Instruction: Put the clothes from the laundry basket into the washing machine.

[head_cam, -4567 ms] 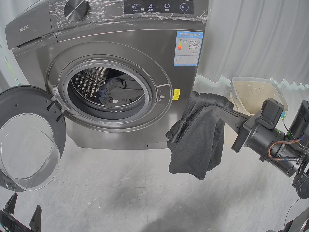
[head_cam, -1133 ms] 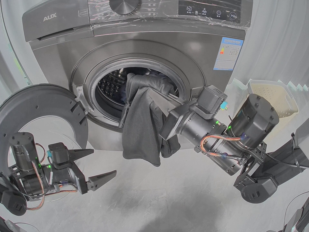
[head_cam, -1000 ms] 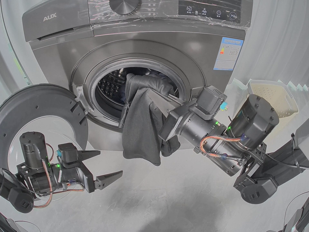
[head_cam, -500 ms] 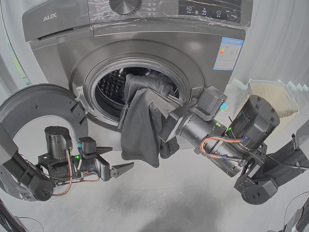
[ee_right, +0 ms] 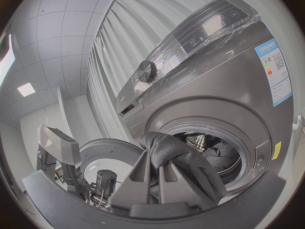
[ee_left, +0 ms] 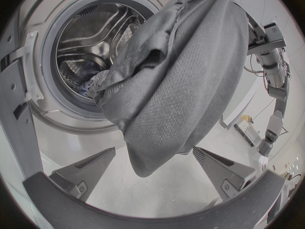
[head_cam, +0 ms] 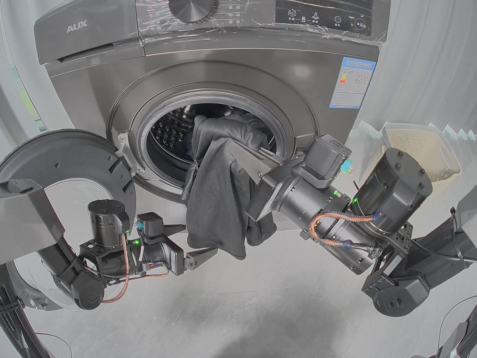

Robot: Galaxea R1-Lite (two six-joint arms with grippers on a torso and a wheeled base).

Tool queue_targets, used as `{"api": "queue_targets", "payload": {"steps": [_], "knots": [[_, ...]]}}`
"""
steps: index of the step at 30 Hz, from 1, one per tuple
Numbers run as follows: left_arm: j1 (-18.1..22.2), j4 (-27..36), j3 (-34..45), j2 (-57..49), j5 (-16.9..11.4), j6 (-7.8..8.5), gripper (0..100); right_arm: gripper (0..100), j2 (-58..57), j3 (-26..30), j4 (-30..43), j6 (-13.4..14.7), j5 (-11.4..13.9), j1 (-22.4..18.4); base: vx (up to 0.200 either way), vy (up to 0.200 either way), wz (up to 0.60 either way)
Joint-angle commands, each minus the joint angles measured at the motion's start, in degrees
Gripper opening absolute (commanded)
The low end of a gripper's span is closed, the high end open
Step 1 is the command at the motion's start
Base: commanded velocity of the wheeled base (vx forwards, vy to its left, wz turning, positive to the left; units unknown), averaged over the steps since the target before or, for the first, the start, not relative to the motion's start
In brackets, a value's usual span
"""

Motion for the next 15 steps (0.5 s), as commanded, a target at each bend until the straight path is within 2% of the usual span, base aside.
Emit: {"api": "queue_targets", "payload": {"steps": [1, 15], "knots": [[-0.06, -0.30, -1.26, 2.77, -0.04, 0.08, 100, 0, -0.02, -0.07, 0.01, -0.01, 0.00, 0.10, 0.000, 0.000, 0.00], [-1.12, -3.64, -4.86, 6.02, -0.04, -0.09, 100, 0, 0.15, 0.02, -0.08, -0.01, -0.09, 0.37, 0.000, 0.000, 0.00]]}}
